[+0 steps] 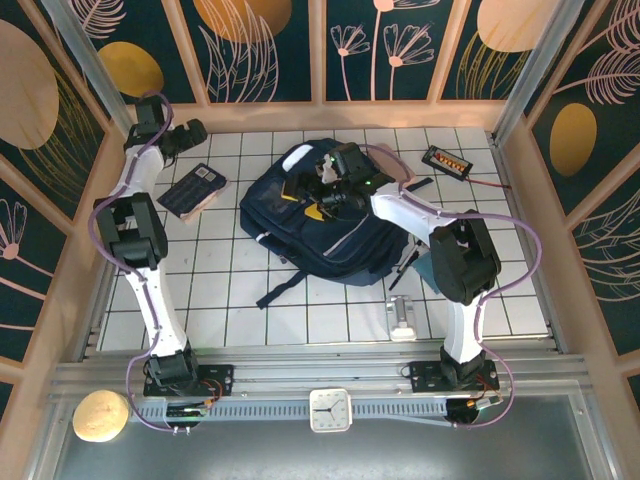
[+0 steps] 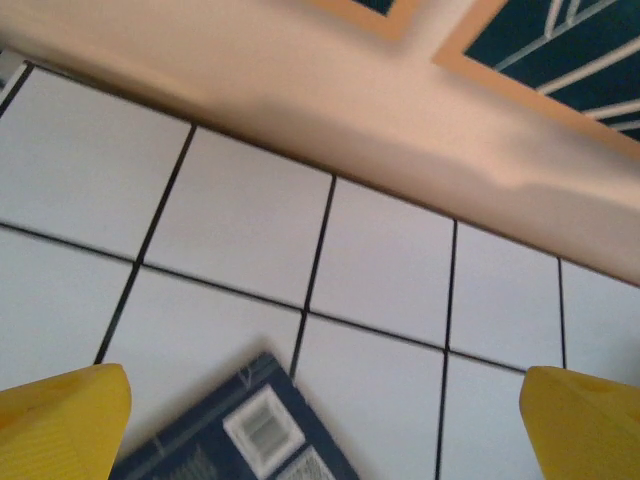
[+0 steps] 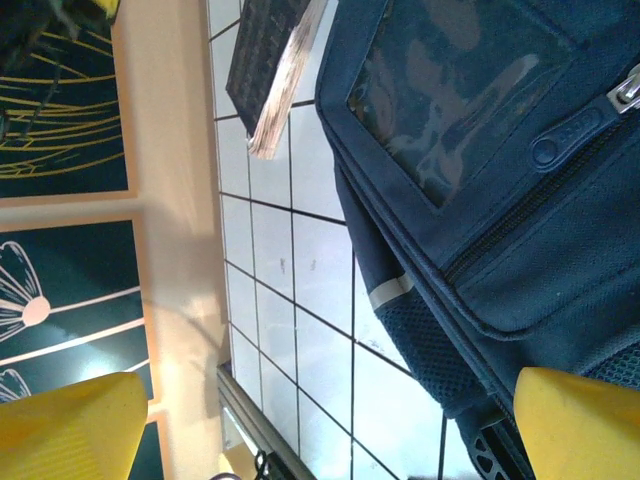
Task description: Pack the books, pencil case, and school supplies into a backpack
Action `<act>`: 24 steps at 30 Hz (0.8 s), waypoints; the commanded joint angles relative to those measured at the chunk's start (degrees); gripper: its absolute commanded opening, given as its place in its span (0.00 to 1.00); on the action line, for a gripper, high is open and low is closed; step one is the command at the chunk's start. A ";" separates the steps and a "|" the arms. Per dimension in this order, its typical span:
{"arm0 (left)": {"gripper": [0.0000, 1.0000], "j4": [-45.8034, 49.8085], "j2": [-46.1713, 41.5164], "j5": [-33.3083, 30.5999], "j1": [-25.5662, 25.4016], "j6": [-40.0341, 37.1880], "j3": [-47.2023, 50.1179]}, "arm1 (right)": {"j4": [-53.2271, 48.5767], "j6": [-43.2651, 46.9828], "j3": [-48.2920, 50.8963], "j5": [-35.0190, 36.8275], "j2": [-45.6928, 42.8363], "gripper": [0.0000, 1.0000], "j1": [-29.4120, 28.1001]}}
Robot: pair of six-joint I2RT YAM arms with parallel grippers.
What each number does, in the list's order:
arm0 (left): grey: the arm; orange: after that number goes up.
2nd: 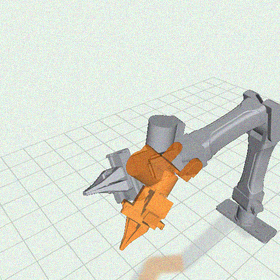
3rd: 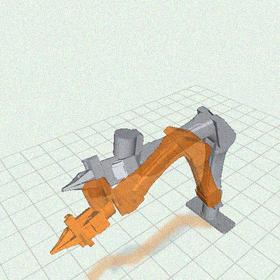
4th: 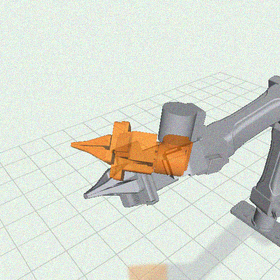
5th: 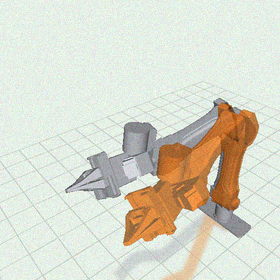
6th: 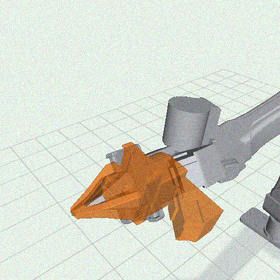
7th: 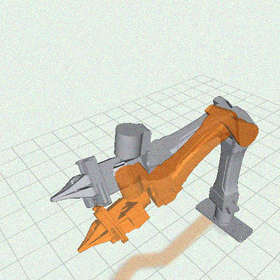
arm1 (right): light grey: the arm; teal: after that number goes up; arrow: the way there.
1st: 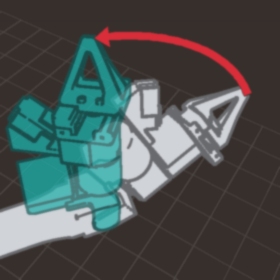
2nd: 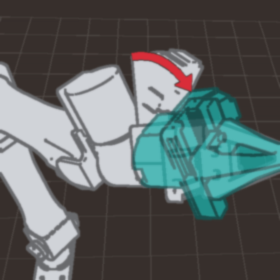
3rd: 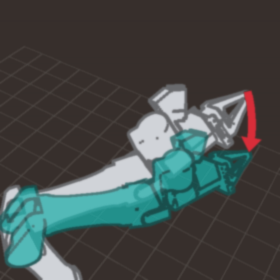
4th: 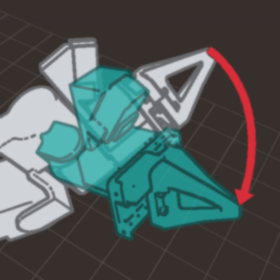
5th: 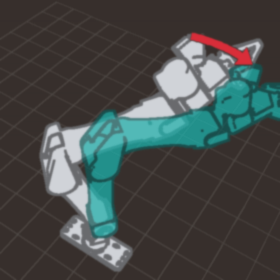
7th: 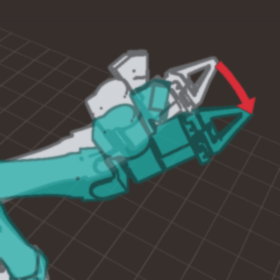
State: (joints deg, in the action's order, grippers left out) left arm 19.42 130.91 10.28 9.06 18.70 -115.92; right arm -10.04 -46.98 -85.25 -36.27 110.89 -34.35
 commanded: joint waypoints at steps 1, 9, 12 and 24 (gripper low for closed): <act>0.99 4.27 6.28 2.02 0.50 -0.96 -6.50 | -0.83 0.84 -2.02 -2.56 1.42 0.95 0.58; 0.99 3.69 13.01 2.31 2.21 -0.07 -9.90 | -3.20 1.54 -3.21 -4.42 2.04 0.95 1.44; 0.99 4.53 14.07 2.35 2.36 0.24 -10.07 | -3.10 1.47 -2.99 -4.64 2.16 0.95 2.07; 0.98 6.94 10.29 4.80 2.06 1.37 1.62 | -1.04 0.74 -3.16 -4.16 2.50 0.95 2.66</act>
State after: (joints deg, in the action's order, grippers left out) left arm 23.11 143.59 12.14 11.07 19.64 -119.68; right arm -11.81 -46.78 -86.24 -39.57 112.68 -31.70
